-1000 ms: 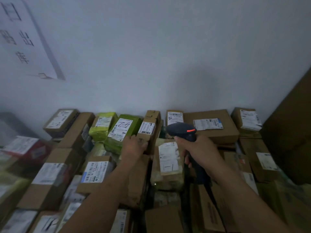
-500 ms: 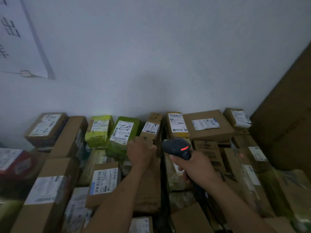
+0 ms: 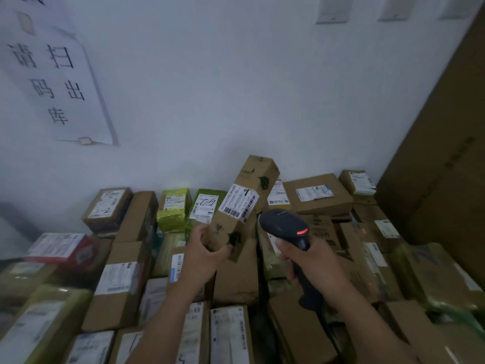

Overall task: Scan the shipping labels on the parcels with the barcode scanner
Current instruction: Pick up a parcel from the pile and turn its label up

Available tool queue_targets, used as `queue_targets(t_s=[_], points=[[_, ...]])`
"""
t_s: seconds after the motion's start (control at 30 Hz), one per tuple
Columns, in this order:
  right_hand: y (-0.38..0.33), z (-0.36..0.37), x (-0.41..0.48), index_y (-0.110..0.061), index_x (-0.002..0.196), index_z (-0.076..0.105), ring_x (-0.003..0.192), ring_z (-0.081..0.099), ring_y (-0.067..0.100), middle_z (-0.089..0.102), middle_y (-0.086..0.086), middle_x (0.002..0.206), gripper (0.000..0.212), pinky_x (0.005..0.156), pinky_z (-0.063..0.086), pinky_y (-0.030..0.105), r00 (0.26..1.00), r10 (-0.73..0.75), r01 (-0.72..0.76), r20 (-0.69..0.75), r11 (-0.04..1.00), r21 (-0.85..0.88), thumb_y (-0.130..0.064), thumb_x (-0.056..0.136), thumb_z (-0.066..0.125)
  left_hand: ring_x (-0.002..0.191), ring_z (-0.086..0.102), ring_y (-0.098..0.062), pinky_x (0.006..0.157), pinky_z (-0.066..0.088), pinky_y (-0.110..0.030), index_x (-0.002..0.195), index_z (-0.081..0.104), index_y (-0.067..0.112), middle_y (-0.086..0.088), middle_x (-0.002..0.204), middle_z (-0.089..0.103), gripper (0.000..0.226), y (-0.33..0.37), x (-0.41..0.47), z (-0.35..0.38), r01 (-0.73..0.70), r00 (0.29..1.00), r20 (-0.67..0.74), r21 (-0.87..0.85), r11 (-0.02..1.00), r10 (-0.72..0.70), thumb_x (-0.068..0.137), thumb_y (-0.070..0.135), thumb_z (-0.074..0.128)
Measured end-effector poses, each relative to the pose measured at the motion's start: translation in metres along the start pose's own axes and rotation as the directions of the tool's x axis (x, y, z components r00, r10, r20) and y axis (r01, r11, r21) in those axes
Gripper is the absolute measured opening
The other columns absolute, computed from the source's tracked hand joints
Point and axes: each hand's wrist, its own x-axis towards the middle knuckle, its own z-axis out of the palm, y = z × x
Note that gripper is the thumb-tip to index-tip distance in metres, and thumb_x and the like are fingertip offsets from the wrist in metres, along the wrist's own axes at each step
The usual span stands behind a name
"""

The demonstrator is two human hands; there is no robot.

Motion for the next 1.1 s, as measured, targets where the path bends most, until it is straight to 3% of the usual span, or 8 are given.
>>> queue_targets(t_s=[0.1,0.2,0.37,0.47,0.6,0.7,0.87,1.1], points=[[-0.004,-0.002,-0.024,-0.009,0.089,0.067,0.051,0.062,0.016,0.068,0.006,0.063,0.020,0.049,0.047,0.023,1.000,-0.004,0.002,0.022,0.994,0.108,-0.028,0.086,0.070,0.105,0.060,-0.014,0.084,0.055,-0.035,0.122,0.045,0.032,0.006,0.116,0.060,0.067,0.005,-0.044,-0.003,0.056,0.997,0.057,-0.027,0.998,-0.055,0.069,0.033,0.086],[-0.008,-0.003,-0.046,-0.022,0.086,0.063,0.074,0.062,0.012,0.067,-0.003,0.080,0.010,0.061,0.044,0.025,0.997,0.045,-0.055,0.056,0.978,0.202,-0.032,0.089,0.066,0.101,0.066,-0.019,0.085,0.059,-0.045,0.118,0.045,0.037,-0.001,0.114,0.066,0.074,0.010,-0.083,0.001,0.095,0.987,0.137,-0.105,0.990,-0.080,0.056,0.045,0.084],[-0.004,-0.001,-0.073,-0.019,0.082,0.066,0.085,0.065,0.021,0.070,0.001,0.085,0.011,0.083,0.049,0.036,0.999,0.033,-0.045,0.039,0.930,0.366,-0.029,0.087,0.065,0.098,0.068,-0.013,0.087,0.058,-0.040,0.113,0.045,0.033,0.002,0.109,0.068,0.054,0.023,-0.125,0.014,0.069,0.984,0.174,-0.191,0.979,-0.035,0.076,0.024,0.084],[-0.004,0.001,-0.086,-0.021,0.080,0.064,0.081,0.062,0.013,0.067,-0.004,0.081,0.011,0.074,0.048,0.029,0.999,-0.010,-0.007,0.043,0.934,0.358,-0.028,0.088,0.065,0.102,0.067,-0.013,0.092,0.056,-0.041,0.113,0.041,0.034,0.002,0.115,0.065,0.054,0.030,-0.138,0.018,0.118,0.982,0.174,-0.245,0.962,-0.077,0.080,0.017,0.080],[-0.009,-0.007,-0.097,-0.023,0.089,0.063,0.067,0.066,0.009,0.069,-0.005,0.078,0.007,0.058,0.048,0.021,0.993,-0.062,0.039,0.100,0.975,0.218,-0.028,0.088,0.067,0.101,0.059,-0.007,0.081,0.052,-0.028,0.132,0.035,0.030,0.014,0.112,0.056,0.074,0.036,-0.147,0.009,0.122,0.992,0.053,-0.303,0.945,-0.111,0.078,0.010,0.081],[-0.012,-0.015,-0.103,-0.009,0.096,0.065,0.053,0.065,0.016,0.072,0.005,0.080,0.018,0.051,0.054,0.025,0.982,-0.095,0.079,0.166,0.992,0.102,-0.025,0.089,0.068,0.107,0.057,-0.010,0.095,0.047,-0.034,0.141,0.037,0.027,0.013,0.121,0.057,0.077,0.029,-0.145,-0.006,0.110,0.988,-0.068,-0.317,0.942,-0.138,0.080,0.010,0.079],[-0.009,-0.021,-0.114,-0.001,0.086,0.065,0.048,0.058,0.021,0.068,0.019,0.070,0.031,0.048,0.050,0.026,0.964,-0.094,0.114,0.250,0.991,-0.065,-0.032,0.089,0.067,0.125,0.052,-0.021,0.106,0.044,-0.043,0.147,0.033,0.024,0.001,0.138,0.053,0.087,0.013,-0.146,-0.026,0.085,0.956,-0.249,-0.263,0.961,-0.152,0.076,0.008,0.082],[-0.012,-0.023,-0.123,-0.009,0.087,0.064,0.051,0.058,0.018,0.069,0.007,0.073,0.023,0.048,0.049,0.025,0.939,-0.095,0.108,0.330,0.994,-0.021,-0.031,0.091,0.064,0.130,0.049,-0.024,0.109,0.041,-0.051,0.148,0.030,0.027,-0.002,0.144,0.049,0.094,0.001,-0.148,-0.030,0.075,0.938,-0.311,-0.249,0.966,-0.153,0.073,0.009,0.084]])
